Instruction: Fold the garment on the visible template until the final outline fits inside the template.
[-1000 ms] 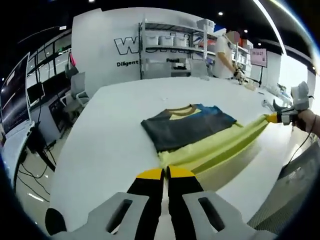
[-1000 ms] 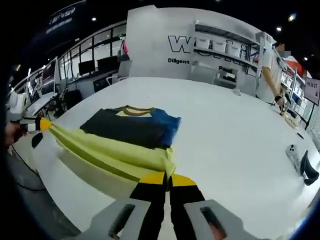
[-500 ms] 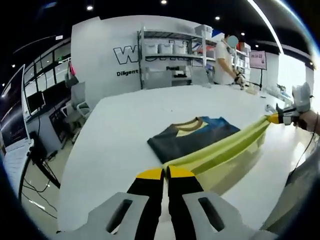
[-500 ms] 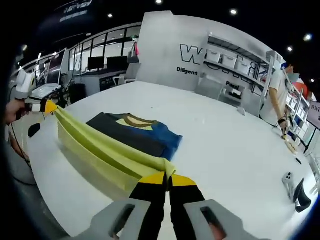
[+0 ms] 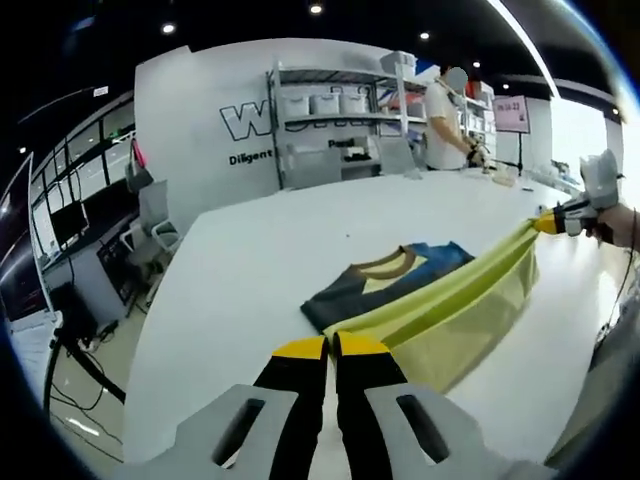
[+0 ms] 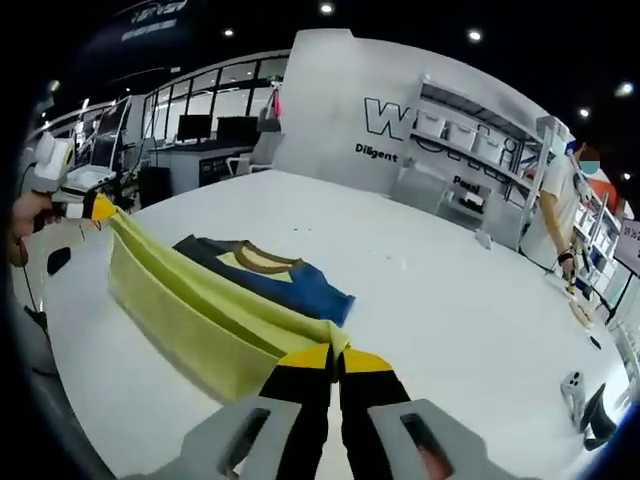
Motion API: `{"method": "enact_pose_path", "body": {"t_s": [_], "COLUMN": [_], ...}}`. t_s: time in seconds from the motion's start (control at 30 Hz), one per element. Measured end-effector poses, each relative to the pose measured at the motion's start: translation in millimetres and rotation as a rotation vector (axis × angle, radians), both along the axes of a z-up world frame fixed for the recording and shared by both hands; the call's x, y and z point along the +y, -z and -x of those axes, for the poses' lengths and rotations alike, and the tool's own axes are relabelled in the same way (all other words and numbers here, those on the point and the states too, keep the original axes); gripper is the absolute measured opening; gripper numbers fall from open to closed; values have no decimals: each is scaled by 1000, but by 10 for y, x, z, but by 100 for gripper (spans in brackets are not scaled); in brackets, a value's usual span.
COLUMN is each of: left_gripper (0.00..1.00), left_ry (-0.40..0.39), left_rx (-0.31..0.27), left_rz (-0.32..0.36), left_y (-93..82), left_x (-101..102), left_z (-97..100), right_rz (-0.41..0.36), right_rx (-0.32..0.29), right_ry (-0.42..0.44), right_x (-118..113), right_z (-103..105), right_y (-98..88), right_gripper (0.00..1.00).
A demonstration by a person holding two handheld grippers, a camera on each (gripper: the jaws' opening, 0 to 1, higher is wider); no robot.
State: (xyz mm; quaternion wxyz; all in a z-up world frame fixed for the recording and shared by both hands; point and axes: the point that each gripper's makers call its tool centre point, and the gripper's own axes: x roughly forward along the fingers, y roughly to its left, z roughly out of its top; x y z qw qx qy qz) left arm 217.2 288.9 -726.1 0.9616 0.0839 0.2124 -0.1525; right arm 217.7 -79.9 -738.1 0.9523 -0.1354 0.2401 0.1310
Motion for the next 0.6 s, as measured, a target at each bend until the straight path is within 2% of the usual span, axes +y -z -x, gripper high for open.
{"method": "enact_pose_path", "body": {"t_s": [0.3,0.47,0.5,0.6], "left_gripper": [0,0,0,0], "left_ry": [13,-10,-6,-4], "left_rx": [-37,-24,-49,-62], "left_rz": [-51,-33,-55,-60], "left_y": [34,37,15,23], "left_x": [-8,-1,-17,-30], "left_z": [-301,-357,-441,-534], "right_rz": [-1,-28,-28,-18], "right_rx": [-6,-16,-16,-26], "right_ry": [1,-6,-7,-11], "right_x": [6,15,10,4], "right_z": [-337,-472,-518,-605], "right_y": [53,74,90,111], "right_gripper": [0,0,0,0]}}
